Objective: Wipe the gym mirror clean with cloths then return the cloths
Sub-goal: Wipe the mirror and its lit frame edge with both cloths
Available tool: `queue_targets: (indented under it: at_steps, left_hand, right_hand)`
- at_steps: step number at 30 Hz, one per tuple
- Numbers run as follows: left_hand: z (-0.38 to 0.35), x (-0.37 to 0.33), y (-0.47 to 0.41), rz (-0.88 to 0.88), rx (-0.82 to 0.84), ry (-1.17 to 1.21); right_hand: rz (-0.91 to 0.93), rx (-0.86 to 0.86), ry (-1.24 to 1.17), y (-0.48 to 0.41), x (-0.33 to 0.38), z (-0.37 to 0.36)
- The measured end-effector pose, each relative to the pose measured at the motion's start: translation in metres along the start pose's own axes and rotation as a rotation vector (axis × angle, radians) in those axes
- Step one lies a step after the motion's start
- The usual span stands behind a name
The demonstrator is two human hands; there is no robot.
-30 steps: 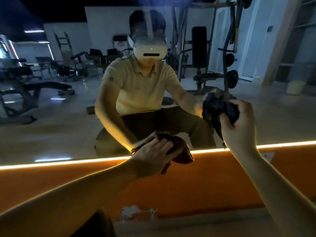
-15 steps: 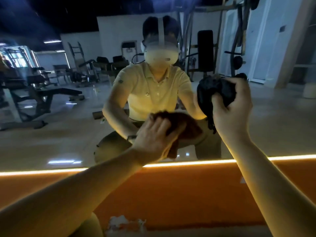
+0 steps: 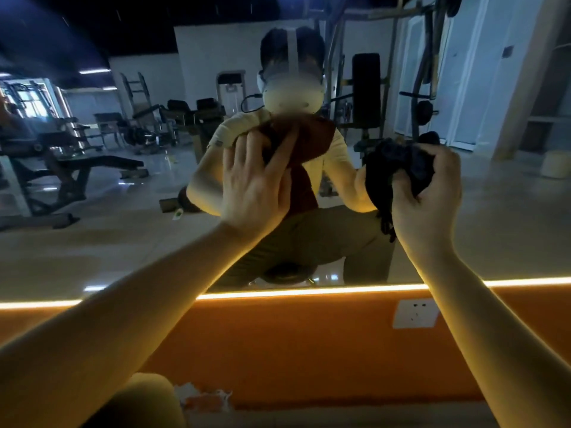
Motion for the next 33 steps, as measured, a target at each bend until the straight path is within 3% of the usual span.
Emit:
queue_targets:
  at_steps: [2, 7, 10, 12, 17, 20, 22, 24, 26, 29, 31, 33]
  left_hand:
    - [-0.024, -0.023, 0.030, -0.077, 0.082, 0.027]
    - [-0.065, -0.062, 0.156, -0.501, 0.561, -0.129]
    - [-0.063, -0.071, 0.169, -0.667, 0.612, -0.156]
    - [-0.051, -0.057, 0.136, -0.610, 0.552, -0.105]
    - [-0.006, -0.002, 0.007, -0.002, 0.030, -0.054]
    - [-0.014, -0.017, 0.004, 0.248, -0.105, 0.055]
    - [-0.035, -0.046, 0.036, 0.207, -0.035, 0.077]
    - [-0.057, -0.086, 0.084, -0.035, 0.105, 0.041]
    - [-0.081, -0.112, 0.135, -0.303, 0.348, -0.047]
    - [-0.095, -0.121, 0.180, -0.573, 0.598, -0.147]
    - [-0.084, -0.112, 0.158, -0.594, 0.601, -0.151]
    - [-0.063, -0.094, 0.103, -0.417, 0.449, -0.108]
  right_hand:
    - [-0.013, 0.027, -0.006, 0.000, -0.011, 0.003]
    - [-0.007, 0.094, -0.044, 0.001, -0.024, 0.004]
    - [-0.003, 0.108, -0.059, 0.000, -0.027, 0.006]
    - [0.011, 0.100, -0.065, -0.002, -0.027, 0.009]
    - [0.017, 0.055, -0.091, -0.010, -0.030, 0.018]
    - [-0.010, 0.029, -0.120, -0.013, -0.037, 0.026]
    - [-0.005, 0.022, -0.131, -0.012, -0.042, 0.029]
    - [-0.001, 0.016, -0.141, -0.013, -0.048, 0.031]
    - [-0.008, 0.012, -0.157, -0.012, -0.052, 0.032]
    - [-0.013, 0.027, -0.178, -0.010, -0.053, 0.030]
    - [-0.010, 0.045, -0.191, -0.009, -0.054, 0.031]
    - [-0.017, 0.046, -0.197, -0.010, -0.059, 0.035]
Point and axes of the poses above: each hand's wrist, its own y-axis away from the middle knuckle, its own z-axis out of the back of the hand, x = y × z, the point moved 8 cm from there along -y, towards the middle knuckle, and after that the axes turned 11 degrees about z, right-handed, at the moved point
